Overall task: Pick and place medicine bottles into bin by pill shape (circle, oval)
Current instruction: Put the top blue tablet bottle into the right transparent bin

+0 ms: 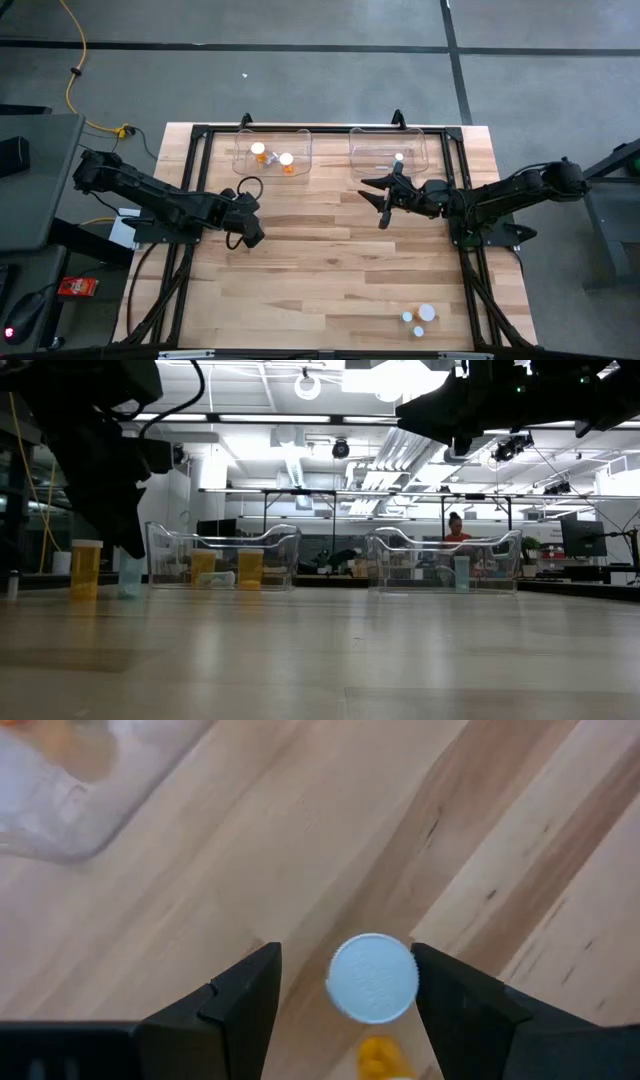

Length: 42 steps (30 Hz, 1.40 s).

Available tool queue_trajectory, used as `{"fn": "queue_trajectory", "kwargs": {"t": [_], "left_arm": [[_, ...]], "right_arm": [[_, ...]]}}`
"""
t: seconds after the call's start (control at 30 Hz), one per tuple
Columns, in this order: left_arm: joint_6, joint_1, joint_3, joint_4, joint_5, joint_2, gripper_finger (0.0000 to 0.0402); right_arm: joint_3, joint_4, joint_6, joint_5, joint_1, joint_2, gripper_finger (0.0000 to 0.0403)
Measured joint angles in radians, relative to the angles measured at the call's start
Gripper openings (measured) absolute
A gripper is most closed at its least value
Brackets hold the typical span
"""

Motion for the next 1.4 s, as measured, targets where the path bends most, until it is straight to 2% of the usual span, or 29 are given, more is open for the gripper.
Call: {"fn": "queue_trajectory", "kwargs": {"t": [0.13,0.33,0.73,0.83,0.97,1.03,1.13,1.27,1.4], "left_arm": [[0.001,0.0,0.0,0.021,0.046,0.015,0.0209],[0.0,0.0,0.001,0.02,0.036,0.013,0.0199],[0.058,0.0,0.054,0.017,0.035,0.013,0.0095],[0.09,0.0,0.085,0.013,0.035,0.013,0.0091],[0.195,0.012,0.165,0.026,-0.003,0.013,0.0109],[0.281,0.026,0.202,0.079,-0.041,0.012,0.0117],[0.458,0.06,0.226,0.278,-0.039,0.012,0.0121],[0.63,0.131,0.227,0.581,0.128,0.031,0.0116],[0.677,0.213,0.226,0.745,0.233,0.074,0.0112]], "right_arm": [[0.0,0.0,0.0,0.0,0.0,0.0,0.0142],[0.0,0.0,0.0,0.0,0.0,0.0,0.0142],[0.0,0.0,0.0,0.0,0.0,0.0,0.0142],[0.0,0.0,0.0,0.0,0.0,0.0,0.0142],[0.0,-0.007,0.008,-0.003,0.0,0.0,0.0142],[0.0,-0.013,0.008,-0.025,0.0,0.007,0.0142],[0.0,-0.015,0.007,-0.051,0.0,0.033,0.0142],[0.0,-0.01,0.007,-0.055,0.0,0.087,0.0142],[0.012,-0.003,0.002,-0.056,0.0,0.146,0.0142]]}}
